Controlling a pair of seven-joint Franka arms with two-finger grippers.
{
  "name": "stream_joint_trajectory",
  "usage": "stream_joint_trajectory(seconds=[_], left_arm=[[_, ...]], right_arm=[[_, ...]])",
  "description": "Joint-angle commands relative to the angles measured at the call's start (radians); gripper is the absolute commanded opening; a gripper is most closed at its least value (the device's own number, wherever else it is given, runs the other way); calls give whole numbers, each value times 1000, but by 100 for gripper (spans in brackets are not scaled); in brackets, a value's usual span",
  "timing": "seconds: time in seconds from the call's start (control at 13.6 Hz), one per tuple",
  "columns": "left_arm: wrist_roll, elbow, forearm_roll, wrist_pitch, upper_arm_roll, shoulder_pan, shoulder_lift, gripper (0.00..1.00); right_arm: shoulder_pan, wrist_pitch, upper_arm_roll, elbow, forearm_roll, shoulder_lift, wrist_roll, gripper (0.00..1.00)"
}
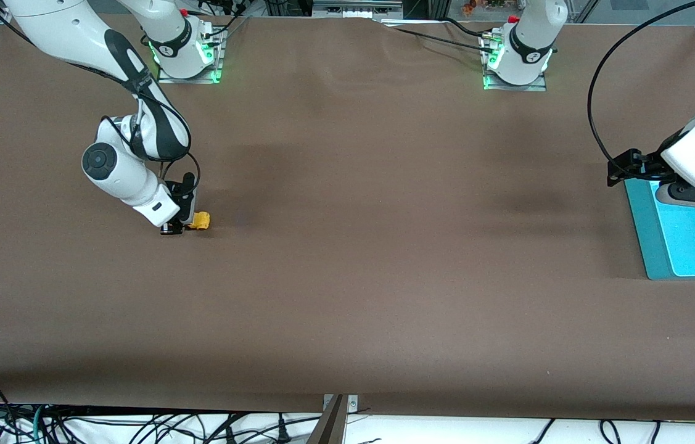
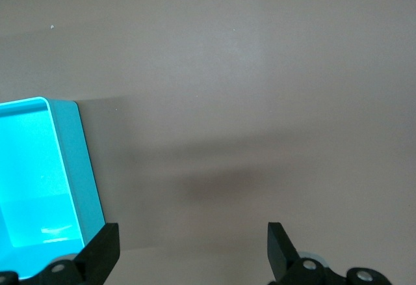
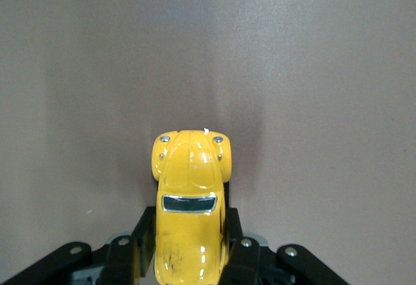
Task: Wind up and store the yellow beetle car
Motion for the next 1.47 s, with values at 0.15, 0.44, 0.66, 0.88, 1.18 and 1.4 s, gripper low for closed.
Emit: stream_joint_trajectory(seconds=[0.15,0.44,0.66,0.88,1.18,1.4], left_arm=[[3,34,14,-26,-5,6,15,100],[3,34,14,-26,-5,6,15,100],[3,34,14,-26,-5,6,15,100],[3,34,14,-26,-5,6,15,100],[3,34,14,-26,-5,6,15,100],[3,34,14,-28,-5,6,15,100]], right_arm=[[-10,26,6,3,3,22,-44,14],[-42,26,8,3,3,22,-104,14],[-80,26,6,3,3,34,-164,14],[-117,26,6,3,3,41,-222,14],[-174,26,6,3,3,47,-286,14],[-221,24,6,5,3,54,-352,14]])
